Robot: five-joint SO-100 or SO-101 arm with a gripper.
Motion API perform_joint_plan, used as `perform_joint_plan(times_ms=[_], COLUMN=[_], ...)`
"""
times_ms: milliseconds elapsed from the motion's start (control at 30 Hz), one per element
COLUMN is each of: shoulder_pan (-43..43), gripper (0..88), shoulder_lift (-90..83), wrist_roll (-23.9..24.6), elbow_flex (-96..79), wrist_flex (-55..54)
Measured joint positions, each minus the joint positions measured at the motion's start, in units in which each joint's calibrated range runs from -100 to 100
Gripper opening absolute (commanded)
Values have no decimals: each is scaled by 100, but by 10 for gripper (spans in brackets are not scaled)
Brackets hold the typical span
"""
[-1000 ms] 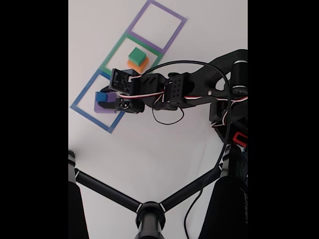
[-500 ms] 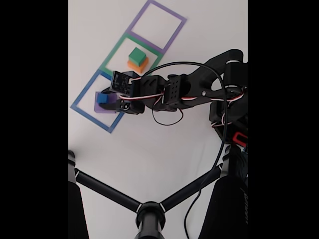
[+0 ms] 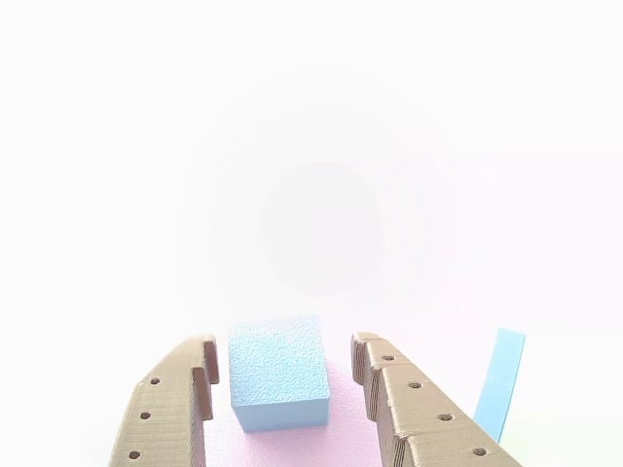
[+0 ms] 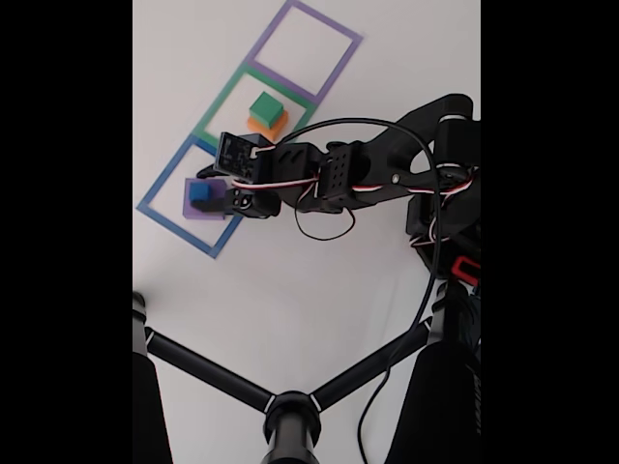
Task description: Tower of hanoi
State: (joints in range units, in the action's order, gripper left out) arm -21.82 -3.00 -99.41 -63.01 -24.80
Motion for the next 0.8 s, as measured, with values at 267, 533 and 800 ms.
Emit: perform_joint_plan(times_ms=[267,533,800], shoulder_pan=[0,-82,-90], gripper=[276,236,95], shoulder_lift=[0,-422,-1925], wrist_roll=[0,0,0], elbow_flex=[0,287,1593], wrist_flex=[0,385,3451])
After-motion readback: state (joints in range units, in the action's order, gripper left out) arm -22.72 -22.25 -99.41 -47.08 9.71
